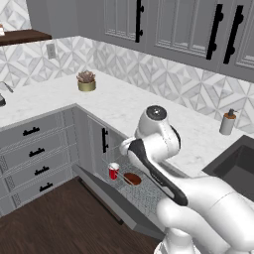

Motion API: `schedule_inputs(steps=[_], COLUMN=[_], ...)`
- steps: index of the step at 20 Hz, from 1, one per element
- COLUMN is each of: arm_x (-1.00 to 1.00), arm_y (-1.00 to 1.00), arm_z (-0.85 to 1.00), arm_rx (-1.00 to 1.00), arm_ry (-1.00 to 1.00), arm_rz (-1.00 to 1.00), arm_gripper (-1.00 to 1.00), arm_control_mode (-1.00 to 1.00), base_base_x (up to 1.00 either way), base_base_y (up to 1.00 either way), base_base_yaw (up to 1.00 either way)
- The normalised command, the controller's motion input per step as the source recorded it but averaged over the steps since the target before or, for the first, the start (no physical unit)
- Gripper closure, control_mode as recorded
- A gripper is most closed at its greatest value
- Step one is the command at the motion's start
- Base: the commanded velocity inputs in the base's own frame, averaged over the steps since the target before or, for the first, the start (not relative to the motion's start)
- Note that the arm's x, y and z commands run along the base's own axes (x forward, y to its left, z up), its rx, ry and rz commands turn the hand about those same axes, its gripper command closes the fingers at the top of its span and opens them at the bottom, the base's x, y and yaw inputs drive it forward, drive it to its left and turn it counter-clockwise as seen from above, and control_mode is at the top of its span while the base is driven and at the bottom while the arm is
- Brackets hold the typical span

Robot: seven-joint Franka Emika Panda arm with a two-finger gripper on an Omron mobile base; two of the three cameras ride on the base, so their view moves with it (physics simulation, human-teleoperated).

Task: Pick up the cup and bowl from the counter, place them in the dishwasher, and close the dishwasher door.

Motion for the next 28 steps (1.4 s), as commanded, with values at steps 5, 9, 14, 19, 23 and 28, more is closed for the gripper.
schedule_inputs(steps=[5, 9, 14, 19, 23, 28], arm_x=[0.00, 0.00, 0.00, 0.00, 0.00, 0.02], arm_y=[0.40, 0.29, 0.51, 0.55, 0.41, 0.43], arm_z=[-0.43, -0.36, -0.42, -0.42, -0.45, -0.74], arm_rx=[-0.12, -0.11, -0.15, -0.18, -0.15, -0.13], arm_ry=[0.10, 0.14, 0.10, 0.07, 0.00, 0.00], arm_rz=[0.00, 0.00, 0.00, 0.00, 0.00, 0.02], arm_gripper=[-1.00, -1.00, -1.00, -1.00, -1.00, -1.00], arm_control_mode=[-1.00, -1.00, -1.00, -1.00, -1.00, -1.00], base_base_x=[0.00, 0.00, 0.00, 0.00, 0.00, 0.00], base_base_y=[0.00, 0.00, 0.00, 0.00, 0.00, 0.00], base_base_yaw=[0.00, 0.00, 0.00, 0.00, 0.00, 0.00])
